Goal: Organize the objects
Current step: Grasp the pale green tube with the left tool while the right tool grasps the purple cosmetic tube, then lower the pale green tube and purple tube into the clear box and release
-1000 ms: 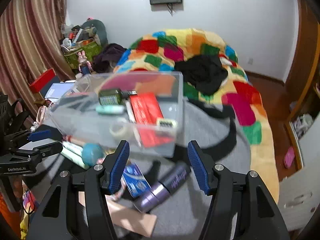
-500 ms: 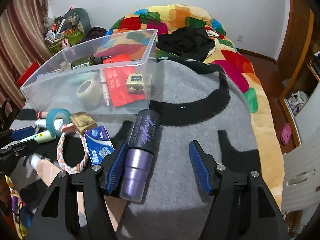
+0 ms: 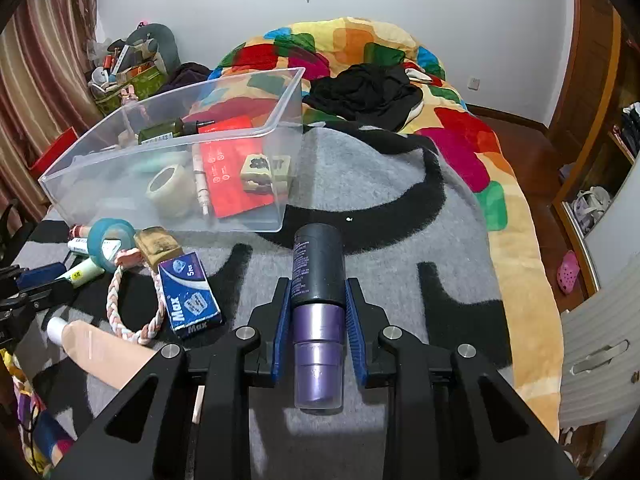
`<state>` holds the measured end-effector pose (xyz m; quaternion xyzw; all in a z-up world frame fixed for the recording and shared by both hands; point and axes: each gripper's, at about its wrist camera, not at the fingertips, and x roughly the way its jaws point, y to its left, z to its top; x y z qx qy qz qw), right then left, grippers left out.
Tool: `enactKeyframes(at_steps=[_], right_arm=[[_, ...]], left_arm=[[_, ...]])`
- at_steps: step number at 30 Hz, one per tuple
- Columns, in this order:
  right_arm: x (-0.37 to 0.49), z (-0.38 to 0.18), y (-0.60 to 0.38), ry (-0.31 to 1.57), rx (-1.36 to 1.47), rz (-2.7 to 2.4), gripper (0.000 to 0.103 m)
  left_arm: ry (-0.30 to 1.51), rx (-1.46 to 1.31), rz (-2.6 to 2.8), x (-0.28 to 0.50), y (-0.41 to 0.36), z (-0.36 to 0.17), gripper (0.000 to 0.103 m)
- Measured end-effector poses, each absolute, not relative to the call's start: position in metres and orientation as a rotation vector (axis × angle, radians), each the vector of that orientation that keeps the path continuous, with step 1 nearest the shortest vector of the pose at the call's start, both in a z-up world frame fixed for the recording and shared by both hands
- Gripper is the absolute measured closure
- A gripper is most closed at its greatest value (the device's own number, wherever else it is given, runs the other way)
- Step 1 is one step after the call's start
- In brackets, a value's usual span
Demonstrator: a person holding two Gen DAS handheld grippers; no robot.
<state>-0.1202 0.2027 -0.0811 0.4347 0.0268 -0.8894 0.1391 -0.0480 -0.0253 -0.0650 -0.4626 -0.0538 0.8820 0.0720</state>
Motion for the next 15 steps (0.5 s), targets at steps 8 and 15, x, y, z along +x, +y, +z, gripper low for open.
enactKeyframes(at_steps=[8,15], right_arm=[[-0.102,-0.075,0.213,0.067,1.231,-2.575,0.080],[-0.092,-0.052,0.214,0.043,1.153,-2.583,0.080]], left_arm=[[-0.077,-1.397,2.687,-0.023,-0.019,-0.062,0.088],[0.006,-1.381,2.725,-0.033,-0.008,-0.065,0.088]])
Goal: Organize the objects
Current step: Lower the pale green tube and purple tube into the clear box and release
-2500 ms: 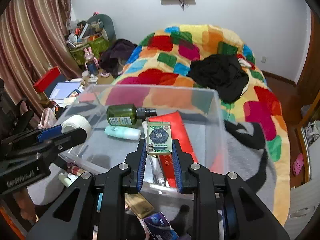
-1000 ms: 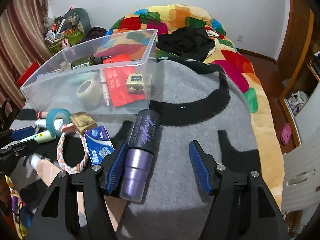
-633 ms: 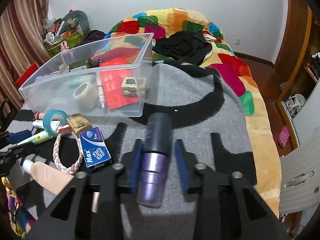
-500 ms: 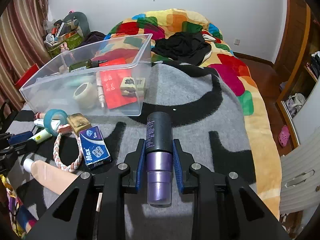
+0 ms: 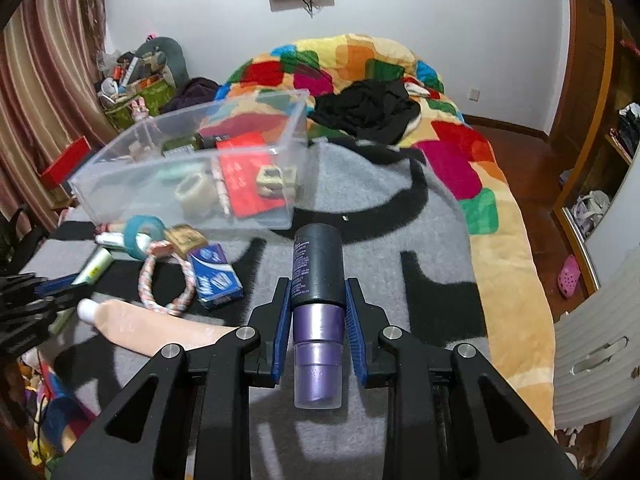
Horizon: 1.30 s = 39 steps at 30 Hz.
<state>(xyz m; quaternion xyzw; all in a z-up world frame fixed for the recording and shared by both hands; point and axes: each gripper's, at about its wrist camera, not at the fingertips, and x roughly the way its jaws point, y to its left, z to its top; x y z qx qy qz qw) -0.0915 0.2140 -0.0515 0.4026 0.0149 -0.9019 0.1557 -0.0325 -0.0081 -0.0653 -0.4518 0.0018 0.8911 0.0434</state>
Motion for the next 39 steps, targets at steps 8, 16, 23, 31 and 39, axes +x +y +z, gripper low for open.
enactKeyframes(at_steps=[8,16,23,31,39], right_arm=[[-0.085,-0.025,0.201,0.006,1.052,-2.574,0.080],[-0.094,-0.003,0.181,0.005,0.967,-2.565,0.080],[-0.122,0.008,0.163,-0.018,0.947,-2.535,0.080],[-0.161,0.005,0.146,-0.040,1.003,-2.525,0.080],[-0.193,-0.015,0.120,0.020,1.098,-2.482,0.080]], left_arm=[[-0.029,-1.285,2.761,-0.027,-0.008,-0.041,0.088],[-0.119,-1.160,2.795,-0.034,-0.019,-0.004,0.088],[-0.163,-1.112,2.819,-0.061,-0.028,0.014,0.088],[-0.326,-1.173,2.761,-0.104,-0.047,0.011,0.088],[-0.308,-1.275,2.752,-0.137,-0.049,-0.002,0.088]])
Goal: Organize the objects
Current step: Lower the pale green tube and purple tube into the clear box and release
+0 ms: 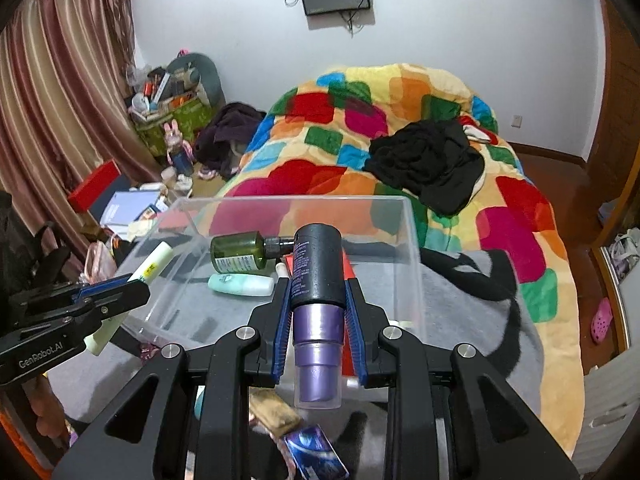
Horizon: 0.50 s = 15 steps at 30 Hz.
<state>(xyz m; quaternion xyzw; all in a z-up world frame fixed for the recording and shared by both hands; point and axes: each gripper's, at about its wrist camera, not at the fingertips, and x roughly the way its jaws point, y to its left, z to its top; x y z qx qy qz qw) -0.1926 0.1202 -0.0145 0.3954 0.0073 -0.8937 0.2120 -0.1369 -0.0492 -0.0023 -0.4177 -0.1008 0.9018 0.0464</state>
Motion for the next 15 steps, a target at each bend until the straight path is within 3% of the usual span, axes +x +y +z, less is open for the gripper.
enactKeyframes(at_steps=[15], right_arm=[[-0.200,-0.034,0.089,0.199,1.144,-2.451,0.079]], left_arm=[[-0.208,-1.253,2.781,-0.138,-0.038,-0.003,0.088]])
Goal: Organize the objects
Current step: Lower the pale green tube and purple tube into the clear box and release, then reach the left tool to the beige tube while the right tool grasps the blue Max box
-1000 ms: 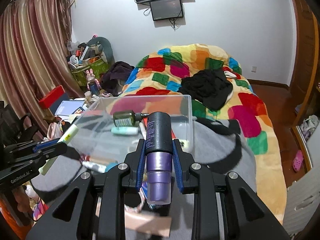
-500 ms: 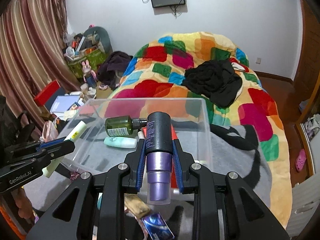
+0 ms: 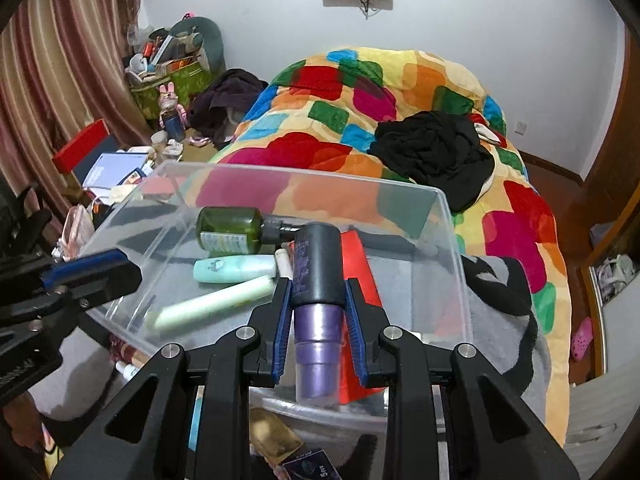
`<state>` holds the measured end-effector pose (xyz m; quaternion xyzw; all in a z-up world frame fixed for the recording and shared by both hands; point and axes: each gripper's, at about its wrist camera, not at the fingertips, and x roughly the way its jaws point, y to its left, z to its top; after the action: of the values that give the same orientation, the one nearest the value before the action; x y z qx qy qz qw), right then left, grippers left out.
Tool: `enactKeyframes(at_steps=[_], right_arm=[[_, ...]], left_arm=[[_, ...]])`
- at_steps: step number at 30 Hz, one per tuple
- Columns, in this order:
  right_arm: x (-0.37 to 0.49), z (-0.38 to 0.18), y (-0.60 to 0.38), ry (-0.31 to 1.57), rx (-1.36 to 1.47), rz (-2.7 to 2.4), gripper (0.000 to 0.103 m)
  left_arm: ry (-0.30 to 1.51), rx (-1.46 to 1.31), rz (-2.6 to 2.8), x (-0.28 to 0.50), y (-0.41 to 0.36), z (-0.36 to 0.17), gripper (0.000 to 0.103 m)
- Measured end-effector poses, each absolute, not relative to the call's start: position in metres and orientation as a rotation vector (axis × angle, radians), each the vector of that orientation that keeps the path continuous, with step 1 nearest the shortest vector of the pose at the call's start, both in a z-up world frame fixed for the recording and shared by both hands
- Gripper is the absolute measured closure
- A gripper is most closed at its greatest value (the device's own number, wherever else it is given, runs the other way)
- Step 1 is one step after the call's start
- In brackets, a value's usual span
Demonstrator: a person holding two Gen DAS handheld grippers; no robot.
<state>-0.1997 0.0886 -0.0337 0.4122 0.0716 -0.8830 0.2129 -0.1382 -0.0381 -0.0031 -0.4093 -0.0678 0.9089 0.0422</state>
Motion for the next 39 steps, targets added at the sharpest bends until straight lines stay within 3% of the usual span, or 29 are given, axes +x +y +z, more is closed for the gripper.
enactKeyframes(at_steps=[4,6,11,17,21,39], right_arm=[[-0.192,-0.030,0.089,0.210,1.134,-2.440,0.078],[-0.187,-0.026,0.092,0.205,1.118,-2.438,0.074],[-0.169,-0.012,0.102,0.190,1.064,-2.451,0.065],[-0.146,-0.002,0.115,0.161,1.019,-2.451,0.062],[-0.132,-0.002,0.125,0.149,1.012,-2.450,0.056],[-0.111,-0.072,0.163,0.197,1.226,-2.365,0.056]], left_arm=[[-0.180,-1.229,2.792,-0.129,-0.034,0.005,0.085],[-0.174,-1.209,2.804,-0.124,-0.033,0.008,0.077],[-0.156,-1.166,2.822,-0.107,-0.029,0.017,0.070],[-0.099,-1.128,2.849,-0.088,-0.021,0.018,0.052],[-0.088,-1.150,2.826,-0.075,-0.018,0.011,0.051],[-0.058,-1.339,2.571,-0.044,0.030,-0.063,0.048]])
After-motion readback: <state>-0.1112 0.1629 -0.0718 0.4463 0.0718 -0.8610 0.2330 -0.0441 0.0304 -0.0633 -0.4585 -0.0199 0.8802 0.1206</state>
